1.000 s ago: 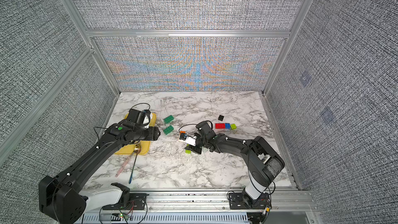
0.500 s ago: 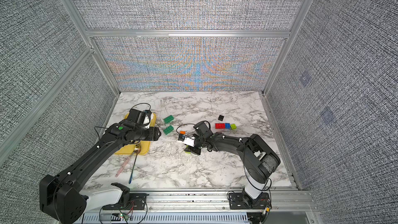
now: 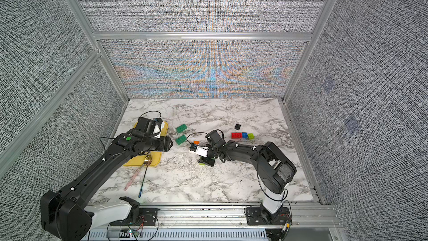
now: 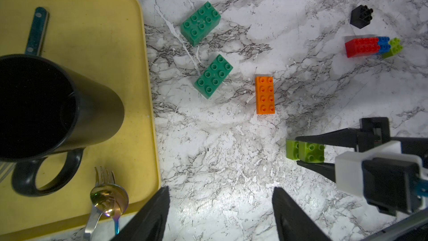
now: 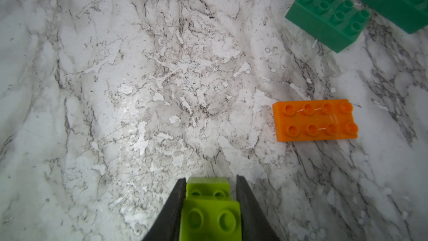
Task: Assemble a carrot with lego
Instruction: Assemble the lego brick with the lego brick.
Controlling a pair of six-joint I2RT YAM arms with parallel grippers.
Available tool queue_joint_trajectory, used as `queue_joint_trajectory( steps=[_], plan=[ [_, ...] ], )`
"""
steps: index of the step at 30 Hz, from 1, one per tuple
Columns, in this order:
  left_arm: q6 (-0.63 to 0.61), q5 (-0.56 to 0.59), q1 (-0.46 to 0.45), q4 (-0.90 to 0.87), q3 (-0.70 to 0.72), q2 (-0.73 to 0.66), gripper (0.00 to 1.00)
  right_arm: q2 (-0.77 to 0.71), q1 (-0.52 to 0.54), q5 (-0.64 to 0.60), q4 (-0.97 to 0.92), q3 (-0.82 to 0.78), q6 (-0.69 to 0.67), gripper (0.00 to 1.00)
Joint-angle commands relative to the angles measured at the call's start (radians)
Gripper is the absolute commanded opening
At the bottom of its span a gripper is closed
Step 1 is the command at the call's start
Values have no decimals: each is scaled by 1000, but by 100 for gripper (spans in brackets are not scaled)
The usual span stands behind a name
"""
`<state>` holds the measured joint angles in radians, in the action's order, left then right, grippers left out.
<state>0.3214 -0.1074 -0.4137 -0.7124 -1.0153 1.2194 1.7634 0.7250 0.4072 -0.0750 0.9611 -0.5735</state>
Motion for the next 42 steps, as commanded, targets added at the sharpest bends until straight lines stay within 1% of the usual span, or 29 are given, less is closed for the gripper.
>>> queue_joint_trajectory(
  steps=[1,12,16,21,29,30,33,38,42],
  plan=[
    [-8,5,1,-7,-6,-3,73,7,9,-21,-34,8,9,22],
    [-10,11,2,-6,-10,-6,73,16,29,-30,-56,11,15,22],
    [-8,11,1,-6,-12,-4,74,0,39,-48,-32,-11,44,22],
    [-4,5,2,-5,-14,0,73,-40,46,-66,62,-67,152,22],
    [-4,-11,2,-5,-17,6,73,-133,79,-150,261,-151,390,23],
    [-4,-12,1,-4,-14,6,73,-147,88,-162,290,-197,418,23],
    [-2,-15,2,-1,-11,5,73,-165,107,-209,363,-242,498,23],
    [2,-19,1,-1,-6,4,73,-156,132,-308,412,-274,574,23],
    [2,-20,1,-1,-5,5,73,-155,140,-332,444,-290,600,23]
  ],
)
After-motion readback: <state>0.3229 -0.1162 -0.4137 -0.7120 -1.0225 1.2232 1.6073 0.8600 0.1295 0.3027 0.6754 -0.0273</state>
